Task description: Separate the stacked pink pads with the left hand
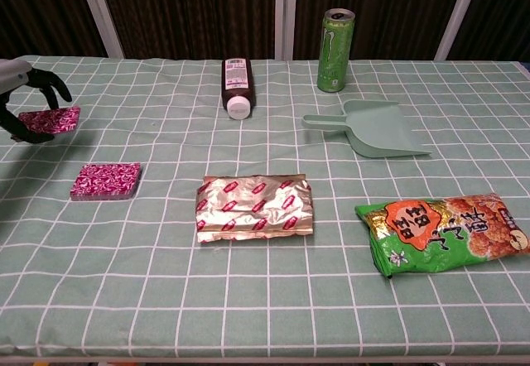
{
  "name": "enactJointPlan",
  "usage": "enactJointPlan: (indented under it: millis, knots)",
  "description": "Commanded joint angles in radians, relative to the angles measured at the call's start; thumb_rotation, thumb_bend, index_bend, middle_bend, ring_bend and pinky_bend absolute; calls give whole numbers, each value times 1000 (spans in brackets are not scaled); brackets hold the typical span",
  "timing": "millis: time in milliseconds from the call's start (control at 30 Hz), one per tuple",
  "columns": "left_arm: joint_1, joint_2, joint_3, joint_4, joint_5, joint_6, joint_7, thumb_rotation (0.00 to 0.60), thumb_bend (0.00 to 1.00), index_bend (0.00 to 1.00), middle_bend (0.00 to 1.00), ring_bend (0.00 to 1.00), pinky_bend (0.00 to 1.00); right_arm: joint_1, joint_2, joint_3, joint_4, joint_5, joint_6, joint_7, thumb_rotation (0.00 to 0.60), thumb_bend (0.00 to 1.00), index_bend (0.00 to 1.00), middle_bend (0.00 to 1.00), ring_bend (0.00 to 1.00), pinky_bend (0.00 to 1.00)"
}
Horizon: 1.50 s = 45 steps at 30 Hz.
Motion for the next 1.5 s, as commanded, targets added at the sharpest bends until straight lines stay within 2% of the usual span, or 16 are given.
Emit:
enactJointPlan:
  millis: [33,133,367,500,633,800,1000,1233,1500]
  knots:
    - [3,4,8,3,10,-16,-27,600,234,255,283,99,109,0,0,0,-1,0,1,-1,600,150,0,52,0,0]
    - [6,5,17,6,29,-21,-49,600,186,223,183,79,110,0,0,1,-1,3,0,-1,600,149,0,52,0,0]
    - [5,18,19,-23,55,-10,-65,600,160,182,162,68,109,-1,-3,0,8,5,-3,6,600,150,0,52,0,0]
    - [8,54,24,-123,61,-14,-67,600,158,182,206,68,110,0,-5,2,13,7,-5,12,600,149,0,52,0,0]
    - [5,95,41,-247,42,-33,-13,600,156,182,221,68,110,1,-8,0,18,6,-8,15,600,149,0,52,0,0]
    - [7,92,55,-347,13,-6,60,600,142,182,234,68,107,0,-8,1,22,7,-8,21,600,150,0,52,0,0]
    - [18,25,66,-351,-2,61,126,600,124,183,256,68,92,0,-7,2,27,9,-10,30,600,149,0,51,0,0]
    - [9,-15,86,-315,-30,60,200,600,124,195,258,68,92,-2,-9,1,40,10,-12,44,600,149,0,52,0,0]
    - [2,-41,82,-271,-60,44,207,600,125,204,269,68,92,-1,-10,3,45,10,-13,49,600,150,0,52,0,0]
